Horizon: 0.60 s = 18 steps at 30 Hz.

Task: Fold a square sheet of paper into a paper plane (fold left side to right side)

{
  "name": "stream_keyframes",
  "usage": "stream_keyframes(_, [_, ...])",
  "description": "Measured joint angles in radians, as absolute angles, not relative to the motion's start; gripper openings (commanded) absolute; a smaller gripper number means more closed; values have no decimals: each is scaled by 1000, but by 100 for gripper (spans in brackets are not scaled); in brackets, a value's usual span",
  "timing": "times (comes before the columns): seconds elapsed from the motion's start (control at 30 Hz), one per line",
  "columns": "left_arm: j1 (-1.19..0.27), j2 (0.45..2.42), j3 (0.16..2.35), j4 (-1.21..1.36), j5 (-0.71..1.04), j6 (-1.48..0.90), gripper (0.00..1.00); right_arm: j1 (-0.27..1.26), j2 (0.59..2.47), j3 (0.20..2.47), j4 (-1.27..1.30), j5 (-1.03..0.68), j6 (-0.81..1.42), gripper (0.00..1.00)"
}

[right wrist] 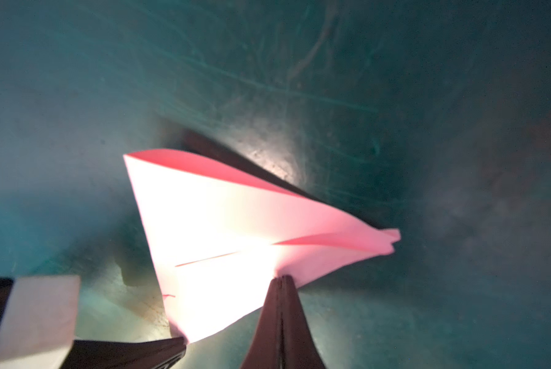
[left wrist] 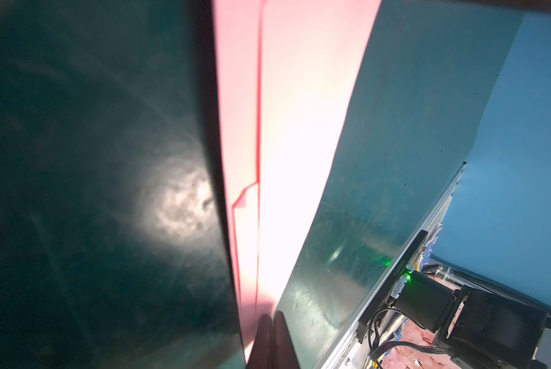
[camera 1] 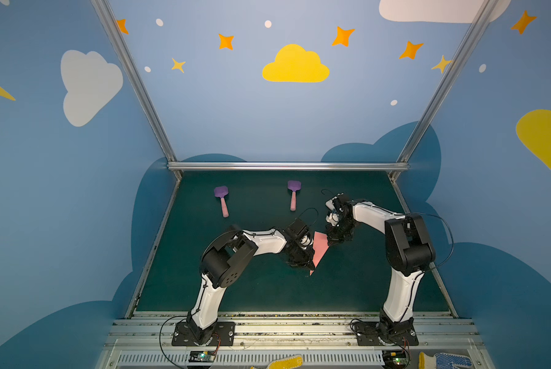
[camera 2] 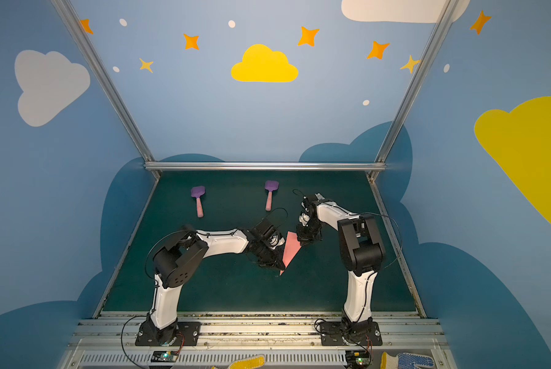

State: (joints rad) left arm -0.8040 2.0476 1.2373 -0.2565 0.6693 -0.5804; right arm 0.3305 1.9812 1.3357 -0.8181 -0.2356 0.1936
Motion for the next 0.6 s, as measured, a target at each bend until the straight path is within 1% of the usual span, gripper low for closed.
stream_keyframes(0.3, [-799, 2048, 1233, -251, 677, -580, 3, 331, 2051, 1449, -919, -176, 194, 0])
stream_keyframes(0.6, [-789, 2038, 1219, -252, 689, -580, 3, 330, 2127, 1575, -1013, -78, 194, 0])
